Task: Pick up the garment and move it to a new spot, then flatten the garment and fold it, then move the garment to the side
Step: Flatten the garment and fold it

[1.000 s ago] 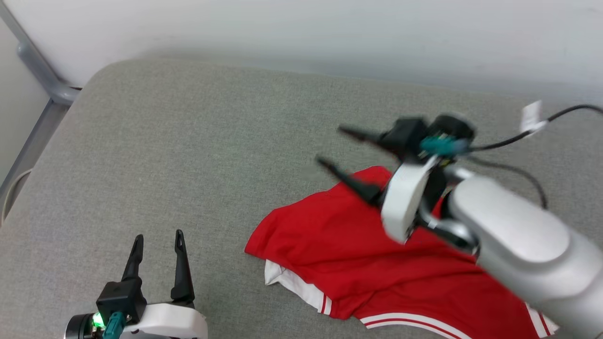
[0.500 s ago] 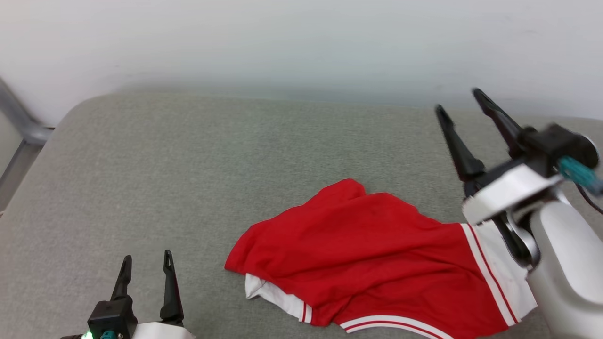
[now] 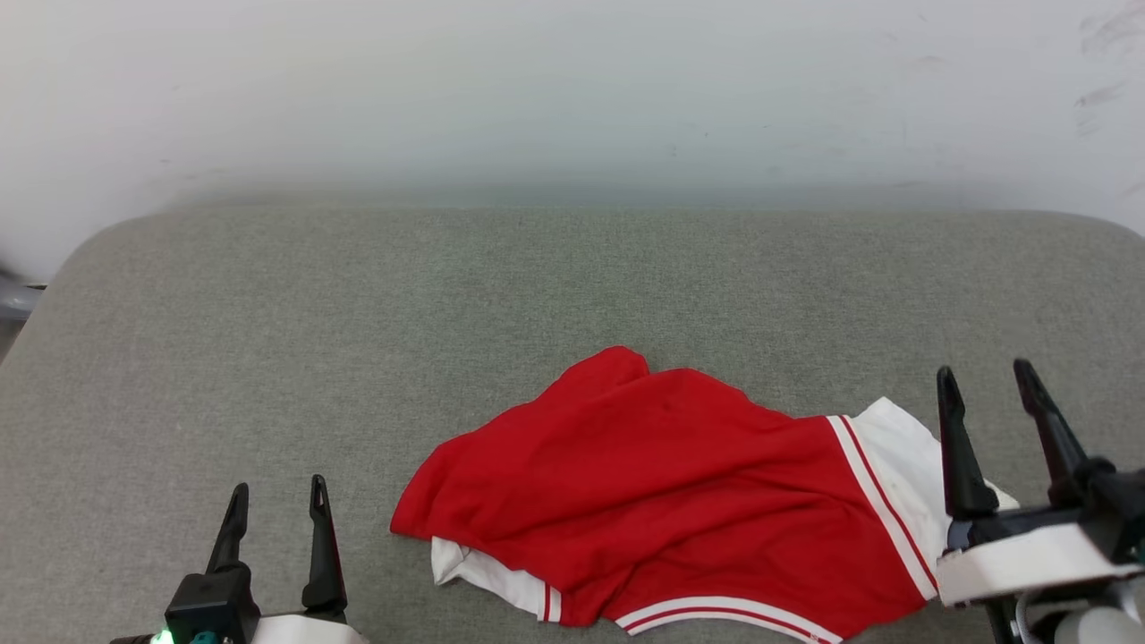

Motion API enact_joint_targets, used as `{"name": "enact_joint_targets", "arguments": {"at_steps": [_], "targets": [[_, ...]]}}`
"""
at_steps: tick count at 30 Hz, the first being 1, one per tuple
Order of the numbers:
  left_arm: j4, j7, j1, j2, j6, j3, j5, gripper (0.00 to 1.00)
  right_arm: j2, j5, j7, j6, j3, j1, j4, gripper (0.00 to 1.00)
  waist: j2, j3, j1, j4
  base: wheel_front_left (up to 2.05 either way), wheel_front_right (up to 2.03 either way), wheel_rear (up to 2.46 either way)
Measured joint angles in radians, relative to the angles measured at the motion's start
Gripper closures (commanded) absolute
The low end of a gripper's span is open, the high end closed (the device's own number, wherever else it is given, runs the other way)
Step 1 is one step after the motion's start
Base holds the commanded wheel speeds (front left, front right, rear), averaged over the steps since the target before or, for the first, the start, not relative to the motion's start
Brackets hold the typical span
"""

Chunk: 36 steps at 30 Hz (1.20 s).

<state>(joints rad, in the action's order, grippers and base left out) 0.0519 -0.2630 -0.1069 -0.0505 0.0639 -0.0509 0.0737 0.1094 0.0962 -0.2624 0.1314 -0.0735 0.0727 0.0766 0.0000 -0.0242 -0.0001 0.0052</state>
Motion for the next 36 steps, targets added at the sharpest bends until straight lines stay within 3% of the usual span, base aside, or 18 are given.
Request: {"name": "enact_joint_targets", "arguments": {"at_steps": [5, 12, 17, 20, 30, 36], "targets": [[-0.016, 0.0, 0.01, -0.002, -0.027, -0.009, -0.017, 0.0, -0.044, -0.017, 0.0, 0.0, -0.02, -0.15, -0.068, 0.0, 0.0, -0.003, 0.0, -0.012, 0.0, 0.0, 0.0], [-0.008, 0.0, 0.083, -0.045, -0.095, 0.003, -0.02, 0.0, -0.052, -0.026, 0.0, 0.0, -0.03, -0.171, -0.091, 0.0, 0.0, -0.013, 0.0, -0.018, 0.0, 0.0, 0.0], [0.056, 0.034, 0.218, -0.138, -0.166, 0.044, -0.01, 0.0, -0.055, -0.046, 0.0, 0.0, -0.017, -0.16, -0.1, 0.0, 0.0, -0.031, 0.0, -0.016, 0.0, 0.0, 0.0], [0.066, 0.115, 0.325, -0.195, -0.186, 0.089, 0.035, 0.0, -0.056, -0.055, 0.0, 0.0, -0.013, -0.142, -0.103, 0.0, 0.0, -0.044, 0.0001, -0.018, 0.0, 0.0, 0.0], [0.048, 0.556, 0.618, -0.436, -0.193, 0.381, 0.412, 0.0, -0.057, -0.073, -0.001, 0.0, -0.011, -0.09, -0.105, 0.0, 0.0, -0.104, 0.0001, -0.052, 0.0, 0.0, 0.0], [0.052, 0.785, 0.732, -0.52, -0.193, 0.531, 0.557, 0.0, -0.057, -0.078, -0.001, 0.0, -0.012, -0.069, -0.104, 0.0, 0.0, -0.141, 0.0001, -0.078, 0.0, 0.0, 0.0]]}}
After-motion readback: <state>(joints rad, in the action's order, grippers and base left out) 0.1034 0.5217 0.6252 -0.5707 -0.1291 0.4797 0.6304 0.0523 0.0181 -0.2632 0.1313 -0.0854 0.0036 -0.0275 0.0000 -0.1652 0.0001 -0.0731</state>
